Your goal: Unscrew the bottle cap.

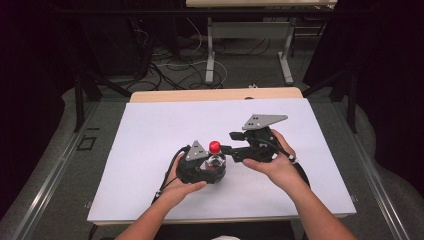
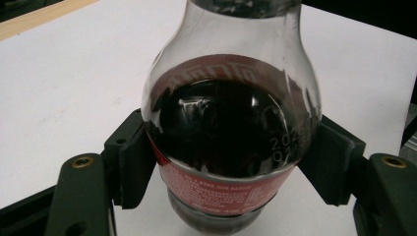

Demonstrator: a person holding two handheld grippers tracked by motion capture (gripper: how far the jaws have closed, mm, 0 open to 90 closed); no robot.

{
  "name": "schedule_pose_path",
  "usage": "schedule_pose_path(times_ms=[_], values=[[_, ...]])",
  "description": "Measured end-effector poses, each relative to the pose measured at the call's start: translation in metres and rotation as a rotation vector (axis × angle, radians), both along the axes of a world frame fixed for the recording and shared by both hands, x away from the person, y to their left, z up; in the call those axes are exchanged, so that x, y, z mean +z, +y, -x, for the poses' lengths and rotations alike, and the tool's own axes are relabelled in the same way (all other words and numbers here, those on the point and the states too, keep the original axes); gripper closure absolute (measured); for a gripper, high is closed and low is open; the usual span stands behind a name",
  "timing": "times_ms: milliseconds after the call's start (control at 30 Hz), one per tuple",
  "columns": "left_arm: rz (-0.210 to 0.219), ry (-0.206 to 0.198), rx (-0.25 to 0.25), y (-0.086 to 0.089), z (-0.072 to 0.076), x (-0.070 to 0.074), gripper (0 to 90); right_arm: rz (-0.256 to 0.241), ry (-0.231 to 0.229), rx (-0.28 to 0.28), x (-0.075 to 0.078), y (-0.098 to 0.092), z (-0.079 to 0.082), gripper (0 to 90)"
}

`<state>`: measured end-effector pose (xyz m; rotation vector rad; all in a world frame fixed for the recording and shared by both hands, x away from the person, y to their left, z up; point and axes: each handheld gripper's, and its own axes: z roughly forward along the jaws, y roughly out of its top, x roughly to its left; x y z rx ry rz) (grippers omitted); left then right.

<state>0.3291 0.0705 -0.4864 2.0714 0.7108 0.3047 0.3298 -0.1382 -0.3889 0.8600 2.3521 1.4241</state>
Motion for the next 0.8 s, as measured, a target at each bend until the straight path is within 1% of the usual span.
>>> schedule_pose_path(times_ms=[67,100,233,267,367,433,467,600,633,700,767,800], values=[[-0.005,-0.003,-0.007,-0.001,0.000,0.000,30.3,0.009,-0.017,0.004,-0.001,0.005,-0.001,46.8],[-0.003,-0.004,0.000,-0.001,0.001,-0.001,30.3,0.018,-0.023,0.001,-0.002,0.007,-0.001,47.3],[-0.013,-0.001,-0.012,-0.002,0.002,0.000,30.3,0.024,-0.015,0.003,-0.004,0.017,0.000,50.0],[-0.021,0.005,-0.021,-0.001,0.002,0.001,30.3,0.018,-0.014,-0.001,-0.005,0.020,0.000,50.9],[-0.029,-0.003,-0.025,-0.003,0.003,0.001,30.3,0.019,-0.003,-0.013,-0.006,0.025,-0.001,53.1],[-0.019,-0.013,-0.024,-0.005,0.004,0.000,30.3,0.012,0.010,-0.021,-0.006,0.028,-0.001,53.9],[-0.003,-0.018,-0.014,-0.006,0.004,-0.001,30.3,0.007,0.015,-0.023,-0.007,0.029,-0.001,54.6],[-0.005,-0.014,-0.018,-0.006,0.005,0.001,30.3,0.016,0.022,-0.034,-0.008,0.032,-0.001,56.8],[-0.003,-0.014,-0.020,-0.006,0.006,0.001,30.3,0.016,0.033,-0.045,-0.009,0.033,-0.001,57.8],[-0.006,-0.010,-0.023,-0.006,0.006,0.002,30.3,0.022,0.036,-0.050,-0.009,0.034,-0.001,58.1],[-0.008,-0.012,-0.023,-0.006,0.006,0.002,30.3,0.026,0.030,-0.049,-0.011,0.035,-0.002,58.4],[-0.003,-0.016,-0.019,-0.006,0.006,0.002,30.3,0.027,0.034,-0.051,-0.011,0.035,-0.002,58.9]])
